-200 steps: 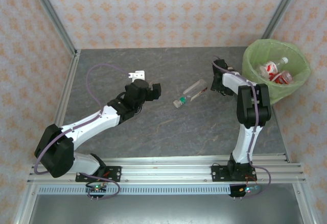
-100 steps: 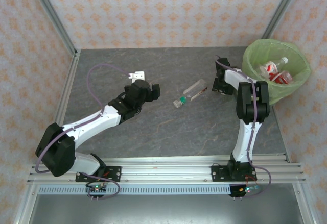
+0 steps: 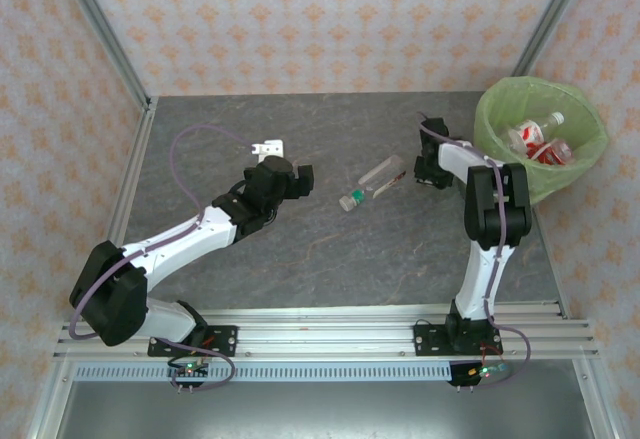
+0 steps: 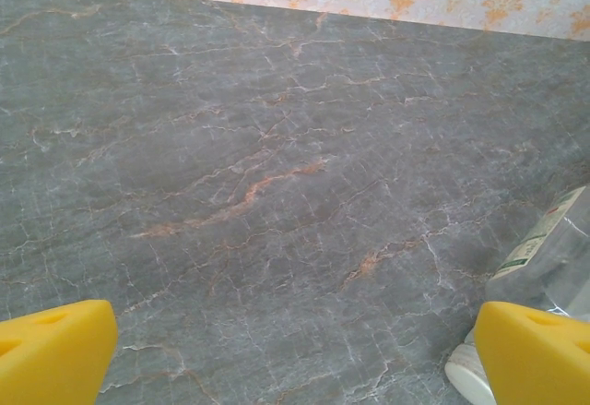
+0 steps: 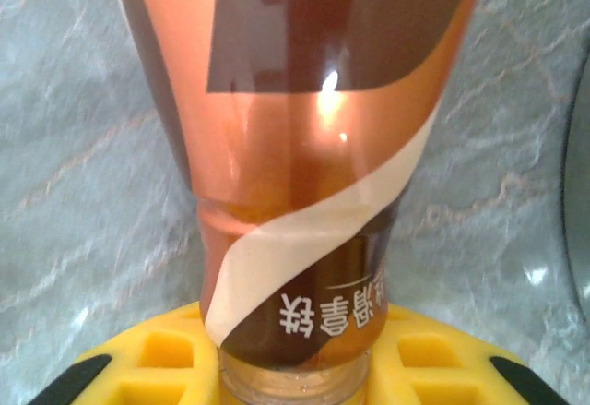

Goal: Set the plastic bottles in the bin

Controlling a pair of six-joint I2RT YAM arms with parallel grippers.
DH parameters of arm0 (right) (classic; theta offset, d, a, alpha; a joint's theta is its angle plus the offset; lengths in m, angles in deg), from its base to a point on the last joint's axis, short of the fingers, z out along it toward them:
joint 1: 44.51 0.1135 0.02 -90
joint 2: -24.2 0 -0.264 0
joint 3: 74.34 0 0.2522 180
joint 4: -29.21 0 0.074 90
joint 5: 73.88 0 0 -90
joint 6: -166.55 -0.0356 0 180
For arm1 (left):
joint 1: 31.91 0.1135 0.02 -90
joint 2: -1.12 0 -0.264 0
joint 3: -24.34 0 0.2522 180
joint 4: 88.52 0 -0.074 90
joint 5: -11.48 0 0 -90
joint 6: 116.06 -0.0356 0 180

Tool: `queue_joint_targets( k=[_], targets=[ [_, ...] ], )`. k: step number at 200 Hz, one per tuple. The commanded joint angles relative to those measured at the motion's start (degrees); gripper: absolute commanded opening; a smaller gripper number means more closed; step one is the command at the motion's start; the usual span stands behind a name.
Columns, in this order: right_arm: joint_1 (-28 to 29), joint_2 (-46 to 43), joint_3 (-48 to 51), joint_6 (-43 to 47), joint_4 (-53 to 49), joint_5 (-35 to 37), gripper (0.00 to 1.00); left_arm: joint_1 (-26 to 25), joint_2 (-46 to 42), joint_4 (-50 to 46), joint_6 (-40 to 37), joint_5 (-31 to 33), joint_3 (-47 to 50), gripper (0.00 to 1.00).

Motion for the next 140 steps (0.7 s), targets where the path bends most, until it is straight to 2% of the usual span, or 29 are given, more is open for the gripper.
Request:
queue_joint_targets(
  k=[1, 80, 108, 140],
  targets=[
    [1.45, -5.59, 2.91, 0.92, 3.59, 2.02, 0.23, 0.52, -1.32, 0.92, -0.07, -1.44, 0.89, 1.0],
    [5.05, -18.88, 10.23, 2.42, 10.85, 4.26, 0.0, 0.54, -2.22, 0.39, 0.03, -1.85, 1.46, 1.0],
    [5.25, -24.48, 13.2, 2.62, 14.89, 2.08, 0.0, 0.52, -1.68, 0.57, 0.12, -2.22, 1.07, 1.0],
    [5.25, -31.46, 17.94, 2.93, 21.42, -4.18, 0.0, 0.54, -0.93, 0.71, 0.18, -2.83, 0.51, 1.0]
  ],
)
